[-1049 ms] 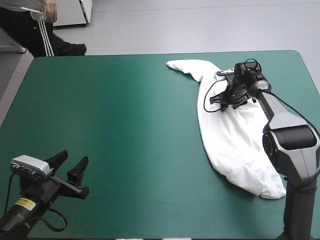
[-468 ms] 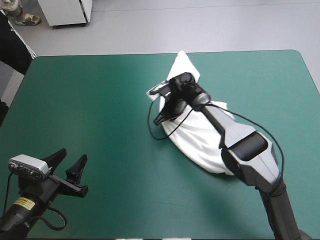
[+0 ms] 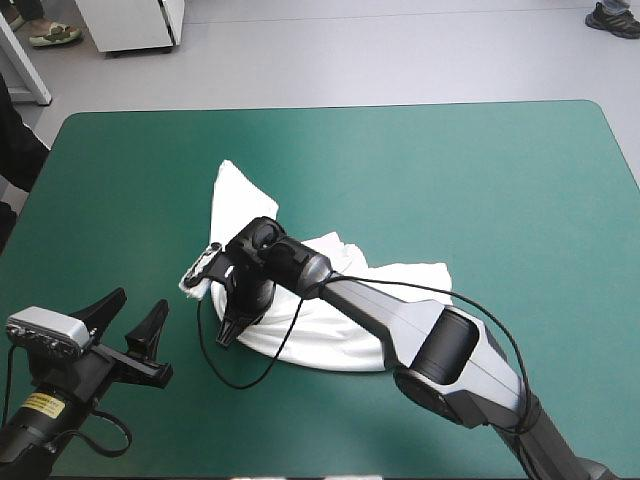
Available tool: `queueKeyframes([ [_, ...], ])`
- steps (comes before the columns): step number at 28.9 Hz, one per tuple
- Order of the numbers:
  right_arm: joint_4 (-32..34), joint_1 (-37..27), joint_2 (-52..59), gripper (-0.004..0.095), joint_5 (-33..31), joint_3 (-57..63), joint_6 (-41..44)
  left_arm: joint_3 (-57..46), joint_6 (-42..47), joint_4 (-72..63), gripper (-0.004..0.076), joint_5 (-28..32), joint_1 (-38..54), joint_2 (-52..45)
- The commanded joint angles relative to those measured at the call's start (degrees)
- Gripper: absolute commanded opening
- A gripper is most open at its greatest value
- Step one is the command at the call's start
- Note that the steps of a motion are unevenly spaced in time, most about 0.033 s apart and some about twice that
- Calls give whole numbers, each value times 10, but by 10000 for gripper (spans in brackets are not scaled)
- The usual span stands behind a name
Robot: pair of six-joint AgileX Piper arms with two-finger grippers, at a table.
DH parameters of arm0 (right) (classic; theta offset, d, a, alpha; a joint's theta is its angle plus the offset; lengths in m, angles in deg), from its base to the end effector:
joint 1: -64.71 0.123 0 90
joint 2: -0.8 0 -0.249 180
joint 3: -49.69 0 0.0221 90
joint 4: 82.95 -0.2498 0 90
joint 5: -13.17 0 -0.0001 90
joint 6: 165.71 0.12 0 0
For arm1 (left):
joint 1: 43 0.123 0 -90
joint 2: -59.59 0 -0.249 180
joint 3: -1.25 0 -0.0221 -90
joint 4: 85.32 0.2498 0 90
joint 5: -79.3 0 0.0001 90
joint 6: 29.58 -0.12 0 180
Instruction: Fold the cloth
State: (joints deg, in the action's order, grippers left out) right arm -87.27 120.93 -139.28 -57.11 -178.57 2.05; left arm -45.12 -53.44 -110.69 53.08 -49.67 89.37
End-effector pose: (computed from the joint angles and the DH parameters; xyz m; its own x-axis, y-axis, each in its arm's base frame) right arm 0.2588 0.4022 0.1830 -0.3623 -0.8771 -0.3154 -0.9253 0.3791 0.0086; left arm 0.1335 -0.0385 0.3071 -0.1706 0.0340 -0.9848 0.3016 0.9532 -0.0193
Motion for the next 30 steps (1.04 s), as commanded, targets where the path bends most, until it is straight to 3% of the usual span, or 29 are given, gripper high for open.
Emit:
queueKeyframes([
  [1,9,17,40,-6,5,-17,-2,30,0,-13,441,40,-3,5],
  [3,16,19,41,79,5,-18,1,38,-8,-9,441,38,-3,4],
  [5,16,18,41,256,5,-18,4,43,-8,-9,441,38,-3,3],
  [9,73,17,53,797,5,-18,69,44,-8,-9,441,33,-3,1],
  [11,124,17,67,940,5,-18,106,44,-8,-7,441,27,-3,1],
  [15,191,7,121,903,5,-17,165,44,-8,7,441,22,-3,1],
  [21,145,-33,246,852,4,20,216,48,18,12,441,-1,-3,14],
  [25,150,-46,351,834,4,133,247,70,17,13,441,-31,-3,57],
  [30,185,-46,503,804,4,367,317,129,17,14,441,-72,-3,153],
])
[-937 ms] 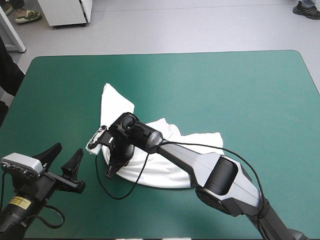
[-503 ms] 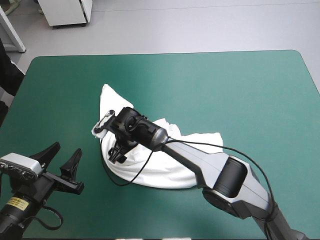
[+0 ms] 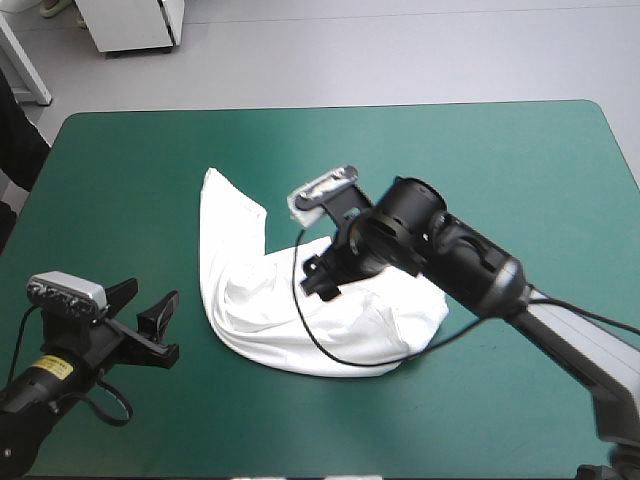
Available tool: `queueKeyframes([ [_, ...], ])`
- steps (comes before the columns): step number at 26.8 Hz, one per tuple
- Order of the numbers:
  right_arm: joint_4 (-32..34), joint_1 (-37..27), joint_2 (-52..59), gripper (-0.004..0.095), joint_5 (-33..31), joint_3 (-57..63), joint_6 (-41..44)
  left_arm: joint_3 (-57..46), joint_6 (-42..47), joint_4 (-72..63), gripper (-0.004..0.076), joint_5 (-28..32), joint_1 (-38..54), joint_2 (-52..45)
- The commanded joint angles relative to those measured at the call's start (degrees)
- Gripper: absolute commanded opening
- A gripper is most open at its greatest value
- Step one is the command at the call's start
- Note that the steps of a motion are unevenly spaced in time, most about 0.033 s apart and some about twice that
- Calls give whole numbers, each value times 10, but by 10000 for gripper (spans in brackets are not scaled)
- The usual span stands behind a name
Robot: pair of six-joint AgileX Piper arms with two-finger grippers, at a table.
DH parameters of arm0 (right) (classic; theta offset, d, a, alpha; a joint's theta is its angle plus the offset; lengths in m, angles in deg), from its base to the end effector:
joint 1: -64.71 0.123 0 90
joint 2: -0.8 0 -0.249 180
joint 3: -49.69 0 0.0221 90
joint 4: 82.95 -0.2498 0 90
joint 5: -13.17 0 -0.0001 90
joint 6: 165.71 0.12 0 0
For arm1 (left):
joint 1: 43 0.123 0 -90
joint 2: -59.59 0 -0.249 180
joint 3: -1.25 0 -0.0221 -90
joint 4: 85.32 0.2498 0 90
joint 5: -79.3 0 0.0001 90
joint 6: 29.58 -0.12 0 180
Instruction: Fold the cloth
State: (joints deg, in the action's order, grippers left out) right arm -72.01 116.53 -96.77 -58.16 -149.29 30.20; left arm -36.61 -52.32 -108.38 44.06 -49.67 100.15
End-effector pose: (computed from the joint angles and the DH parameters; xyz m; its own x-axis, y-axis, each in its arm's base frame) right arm 0.2228 0.2484 0.3390 -0.6744 -0.5167 -0.5275 -0.5862 0.8090 -0.0431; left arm 0.1556 -0.0455 0.3139 -0.3424 0.1011 -0.9341 0.3441 0.9386 -0.0246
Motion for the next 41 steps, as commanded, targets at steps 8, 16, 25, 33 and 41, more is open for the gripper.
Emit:
queueKeyframes([
  [8,79,-2,294,804,15,352,180,246,88,85,441,-44,-2,298],
  [16,51,-2,364,804,15,374,198,493,114,93,441,-266,20,579],
  [25,35,-2,366,804,15,374,178,734,168,121,441,-386,35,821],
  [33,47,-2,357,804,16,374,178,763,181,147,441,-377,35,904],
  [41,70,-2,294,804,25,374,178,763,182,166,389,-363,6,921],
])
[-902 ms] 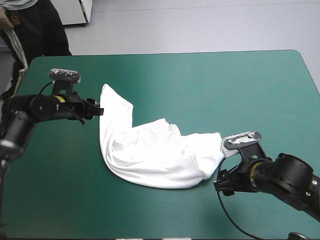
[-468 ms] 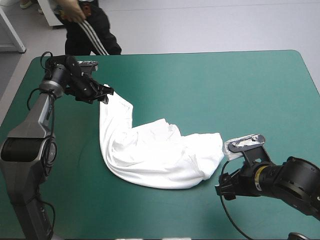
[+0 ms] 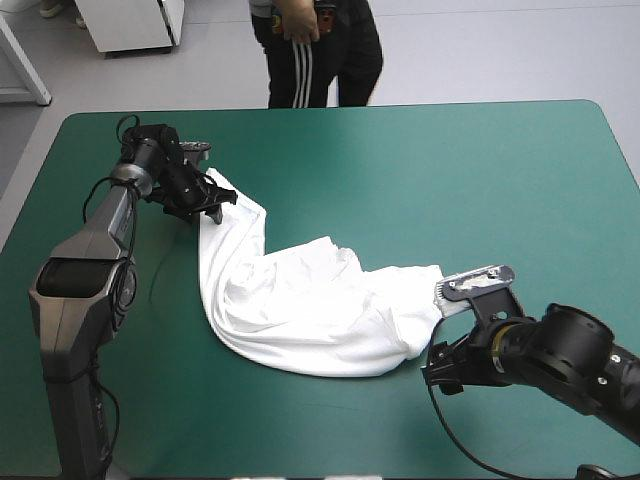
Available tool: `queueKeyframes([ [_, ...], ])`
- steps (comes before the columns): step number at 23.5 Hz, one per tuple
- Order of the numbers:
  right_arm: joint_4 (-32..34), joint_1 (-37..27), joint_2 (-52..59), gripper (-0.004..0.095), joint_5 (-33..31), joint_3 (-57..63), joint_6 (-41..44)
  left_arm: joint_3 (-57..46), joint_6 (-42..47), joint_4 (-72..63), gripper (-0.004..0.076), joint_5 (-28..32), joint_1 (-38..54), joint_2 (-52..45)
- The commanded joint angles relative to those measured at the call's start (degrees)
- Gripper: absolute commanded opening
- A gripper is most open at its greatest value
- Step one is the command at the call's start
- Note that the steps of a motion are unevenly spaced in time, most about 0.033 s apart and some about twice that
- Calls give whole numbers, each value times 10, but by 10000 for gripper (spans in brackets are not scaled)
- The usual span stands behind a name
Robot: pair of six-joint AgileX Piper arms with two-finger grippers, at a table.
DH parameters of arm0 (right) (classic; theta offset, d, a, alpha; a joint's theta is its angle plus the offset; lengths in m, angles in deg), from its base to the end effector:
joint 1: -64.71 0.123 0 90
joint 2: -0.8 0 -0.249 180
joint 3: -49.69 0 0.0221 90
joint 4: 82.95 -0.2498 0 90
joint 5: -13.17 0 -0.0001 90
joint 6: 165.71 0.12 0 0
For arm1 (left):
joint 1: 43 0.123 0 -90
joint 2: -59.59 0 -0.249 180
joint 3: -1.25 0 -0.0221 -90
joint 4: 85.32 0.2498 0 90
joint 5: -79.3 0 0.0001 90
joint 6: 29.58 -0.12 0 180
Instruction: Fold the cloth
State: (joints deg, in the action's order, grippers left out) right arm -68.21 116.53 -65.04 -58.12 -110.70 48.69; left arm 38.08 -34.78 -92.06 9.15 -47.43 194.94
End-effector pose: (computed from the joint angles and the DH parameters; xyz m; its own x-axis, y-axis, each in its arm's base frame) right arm 0.1416 0.1333 0.2855 -0.8385 -0.2914 -0.4605 -0.3321 0.9432 0.0079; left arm 0.4487 -0.0481 0.1659 -0.9709 0.1257 -0.2039 0.1480 0.9841 -0.0980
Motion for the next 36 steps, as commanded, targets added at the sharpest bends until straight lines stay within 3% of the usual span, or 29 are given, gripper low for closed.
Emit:
queueKeyframes([
  [1,38,-2,-34,804,32,-12,-7,16,7,8,373,-14,-21,-21],
  [3,60,-2,-60,798,47,-12,-1,16,0,13,304,-21,-31,-11],
  [5,64,-16,-83,769,72,-12,0,16,0,16,179,-28,-37,-4],
  [7,42,-51,-106,730,112,-12,-13,16,-6,21,29,-33,-37,1],
  [8,22,-68,-115,711,127,-12,-29,16,-13,20,-8,-36,-37,2],
  [12,-36,-166,-165,687,190,-13,-87,16,-25,23,-6,-36,-37,1],
  [17,-56,-260,-257,686,221,-54,-138,16,-25,1,-8,-35,-37,1],
  [21,-73,-270,-374,687,220,-150,-176,16,-26,4,-8,-36,-37,1],
  [25,-101,-270,-447,659,207,-174,-185,16,-31,4,-9,-36,-37,1],
  [27,-114,-270,-468,587,198,-169,-200,16,-37,4,-9,-32,-37,1],
  [29,-127,-270,-475,393,208,-169,-217,16,-39,4,-9,-30,-37,1],
  [30,-125,-270,-470,179,221,-172,-223,16,-40,8,-9,-29,-37,0],
  [32,-94,-270,-449,-9,226,-190,-224,27,-41,16,-9,-25,-37,-10],
  [36,-9,-270,-391,-19,171,-252,-193,77,-40,34,-9,-25,-37,-53],
])
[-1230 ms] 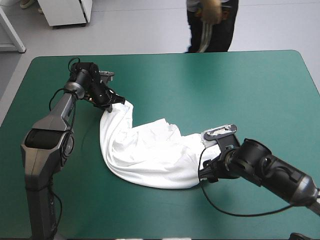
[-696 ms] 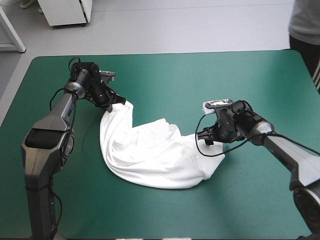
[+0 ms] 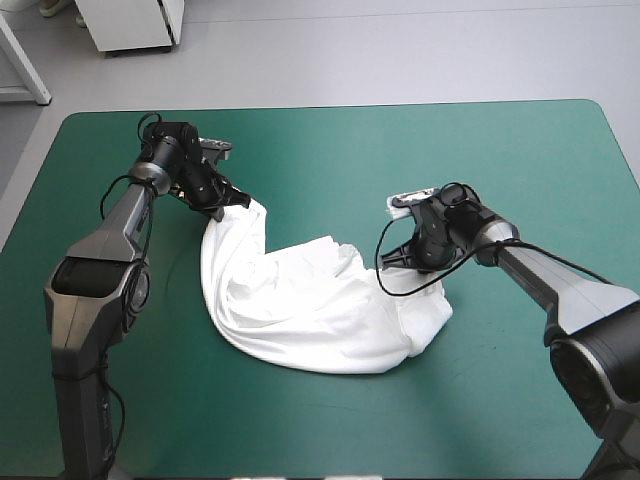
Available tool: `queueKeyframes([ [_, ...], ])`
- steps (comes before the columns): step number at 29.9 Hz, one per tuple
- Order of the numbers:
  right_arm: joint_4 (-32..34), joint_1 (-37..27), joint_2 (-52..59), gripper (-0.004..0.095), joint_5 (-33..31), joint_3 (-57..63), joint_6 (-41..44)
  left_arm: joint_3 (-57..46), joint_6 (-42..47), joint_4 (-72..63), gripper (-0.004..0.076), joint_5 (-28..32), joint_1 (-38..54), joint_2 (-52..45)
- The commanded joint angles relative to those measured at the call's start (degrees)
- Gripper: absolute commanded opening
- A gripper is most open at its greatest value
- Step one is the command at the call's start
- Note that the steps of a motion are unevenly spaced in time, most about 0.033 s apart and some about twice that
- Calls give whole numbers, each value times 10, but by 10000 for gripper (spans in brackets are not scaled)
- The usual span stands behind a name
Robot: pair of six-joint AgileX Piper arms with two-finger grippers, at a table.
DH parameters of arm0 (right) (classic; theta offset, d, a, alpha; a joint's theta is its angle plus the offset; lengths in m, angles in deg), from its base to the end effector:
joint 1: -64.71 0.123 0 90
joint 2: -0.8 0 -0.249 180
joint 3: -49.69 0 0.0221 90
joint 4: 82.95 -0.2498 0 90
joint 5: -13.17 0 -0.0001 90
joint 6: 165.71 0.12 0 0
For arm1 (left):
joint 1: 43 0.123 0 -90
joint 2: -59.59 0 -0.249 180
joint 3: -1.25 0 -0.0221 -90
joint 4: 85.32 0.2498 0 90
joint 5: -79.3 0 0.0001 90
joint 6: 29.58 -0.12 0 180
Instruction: Fold the cloth
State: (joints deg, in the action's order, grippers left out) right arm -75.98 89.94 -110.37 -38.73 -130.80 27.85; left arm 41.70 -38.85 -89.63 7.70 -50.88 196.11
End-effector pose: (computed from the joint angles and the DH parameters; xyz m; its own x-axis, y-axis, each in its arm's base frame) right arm 0.3373 0.1463 0.1738 -0.9149 -0.2543 -0.3135 -0.2545 0.9662 -0.0412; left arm 0.4515 -0.0711 0.1730 -0.9374 0.2683 -0.2219 0.2836 0.9581 -0.0395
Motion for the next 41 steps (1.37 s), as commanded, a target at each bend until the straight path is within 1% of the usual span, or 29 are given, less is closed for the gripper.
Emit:
queueKeyframes([
  [1,85,-5,77,-19,-42,-71,22,54,2,13,-9,-10,-3,-77],
  [4,118,-5,119,-19,-93,-138,33,91,2,14,-9,-14,-3,-117],
  [10,138,-5,188,-19,-177,-291,33,143,5,14,-9,-13,-3,-227],
  [15,150,-5,242,-19,-179,-419,23,180,17,61,-9,-11,-3,-334],
  [18,183,-5,268,-19,-179,-484,17,180,19,110,-9,12,-3,-404],
  [20,201,-5,282,-19,-179,-521,-3,180,19,131,-9,31,-3,-451],
  [23,233,-5,301,-19,-179,-555,-8,180,26,175,-9,44,-3,-507],
  [26,250,-5,321,-19,-179,-556,-19,179,48,236,-9,41,-3,-552],
  [29,223,-5,336,-19,-179,-556,-19,179,45,261,-9,21,-3,-578],
  [32,165,-5,342,-19,-179,-555,-34,179,20,238,-9,-19,-3,-587],
  [38,46,-5,342,-19,-179,-534,-59,100,13,164,-9,-22,-3,-594],
  [41,41,-5,345,-19,-179,-486,-64,42,16,155,-9,-22,-3,-594],
])
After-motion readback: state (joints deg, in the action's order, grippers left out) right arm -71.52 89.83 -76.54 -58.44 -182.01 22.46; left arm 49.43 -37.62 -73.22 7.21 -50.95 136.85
